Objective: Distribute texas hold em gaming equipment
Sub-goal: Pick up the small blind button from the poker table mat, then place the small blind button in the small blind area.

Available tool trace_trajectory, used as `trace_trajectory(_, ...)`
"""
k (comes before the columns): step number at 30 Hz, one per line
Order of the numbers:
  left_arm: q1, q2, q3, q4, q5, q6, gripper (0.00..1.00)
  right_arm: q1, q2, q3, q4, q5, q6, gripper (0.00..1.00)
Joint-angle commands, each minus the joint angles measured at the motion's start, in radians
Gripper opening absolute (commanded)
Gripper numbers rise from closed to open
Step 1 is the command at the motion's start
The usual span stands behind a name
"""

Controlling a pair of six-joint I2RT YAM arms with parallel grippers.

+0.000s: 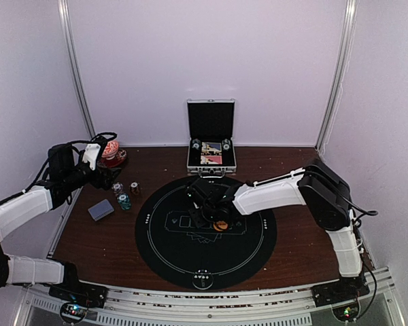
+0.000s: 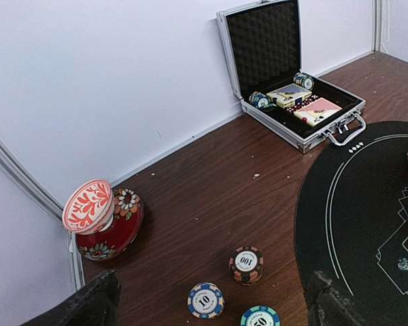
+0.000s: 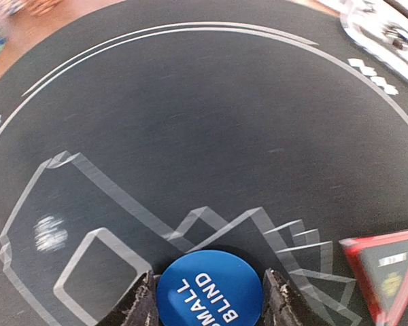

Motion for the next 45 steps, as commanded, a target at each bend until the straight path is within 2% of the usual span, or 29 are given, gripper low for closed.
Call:
trace_trajectory(1, 0.006, 0.002, -0.010, 0.045, 0.007, -0.011, 0.98, 0.038, -0.002, 0.039, 0.001, -0.036, -0.035, 0.50)
trace_trajectory(8, 0.006, 0.004, -0.014, 0.064, -0.035, -0.026, 0.98, 0.091, 0.060, 0.157, -0.011, -0.098, -0.061, 0.50)
trace_trajectory(22, 0.006, -0.017, -0.028, 0.103, -0.109, -0.048, 0.98, 0.131, 0.311, 0.569, -0.068, -0.161, -0.072, 0.50)
trace_trajectory(33, 0.005, -0.016, -0.030, 0.107, -0.111, -0.048, 0.98, 0.134, 0.402, 0.635, 0.036, -0.187, -0.071, 0.51)
trace_trajectory(45, 0.005, -0.016, -0.032, 0.109, -0.104, -0.048, 0.98, 0.134, 0.488, 0.706, 0.100, -0.137, -0.077, 0.53)
